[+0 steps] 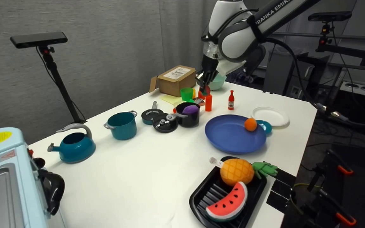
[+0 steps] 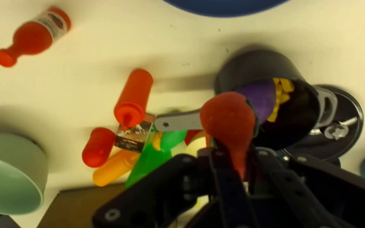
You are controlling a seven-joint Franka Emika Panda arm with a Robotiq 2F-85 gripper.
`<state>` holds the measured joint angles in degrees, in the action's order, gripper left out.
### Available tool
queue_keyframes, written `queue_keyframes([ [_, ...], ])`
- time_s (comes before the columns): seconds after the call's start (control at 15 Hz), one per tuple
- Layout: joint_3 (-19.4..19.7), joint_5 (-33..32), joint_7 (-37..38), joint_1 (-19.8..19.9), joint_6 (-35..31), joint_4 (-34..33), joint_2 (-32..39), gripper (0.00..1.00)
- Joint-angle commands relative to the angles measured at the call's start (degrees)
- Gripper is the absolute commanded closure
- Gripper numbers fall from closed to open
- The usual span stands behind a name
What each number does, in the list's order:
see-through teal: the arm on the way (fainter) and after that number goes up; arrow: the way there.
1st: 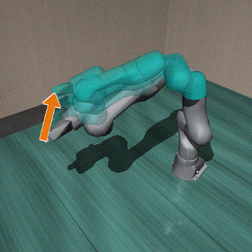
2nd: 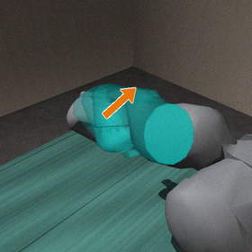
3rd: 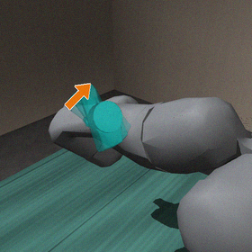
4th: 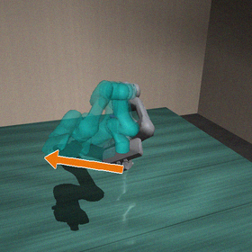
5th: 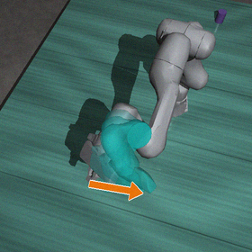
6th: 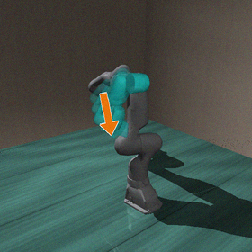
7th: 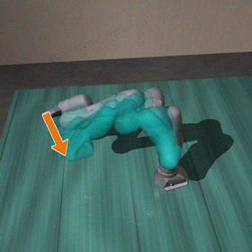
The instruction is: Put the pineapple and watermelon plushies on the black plate, then put the purple and strawberry plushies in the black pot, then the orange plushie on the white plate
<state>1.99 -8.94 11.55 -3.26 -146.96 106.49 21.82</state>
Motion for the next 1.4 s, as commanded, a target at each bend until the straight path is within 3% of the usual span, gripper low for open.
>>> queue_keyframes([
  [0.0,0.2,-0.1,1.5,-2.3,0.9,-10.3,7.4,0.97],
  [0.4,0.8,0.1,0.7,-4.3,3.7,-18.8,15.7,0.93],
  [0.47,0.7,0.1,0.3,-4.5,4.3,-19.1,16.1,0.63],
  [0.6,0.2,0.3,-0.5,-4.6,6.6,-19.5,16.1,0.55],
  [0.93,-0.7,0.3,-2.3,-5.1,17.1,-19.2,12.7,0.15],
  [1.07,-1.1,0.6,-3.4,-4.5,20.5,-16.9,9.6,0.02],
  [1.33,-1.4,1.0,-4.8,-3.4,26.6,-10.8,4.4,0.0],
])
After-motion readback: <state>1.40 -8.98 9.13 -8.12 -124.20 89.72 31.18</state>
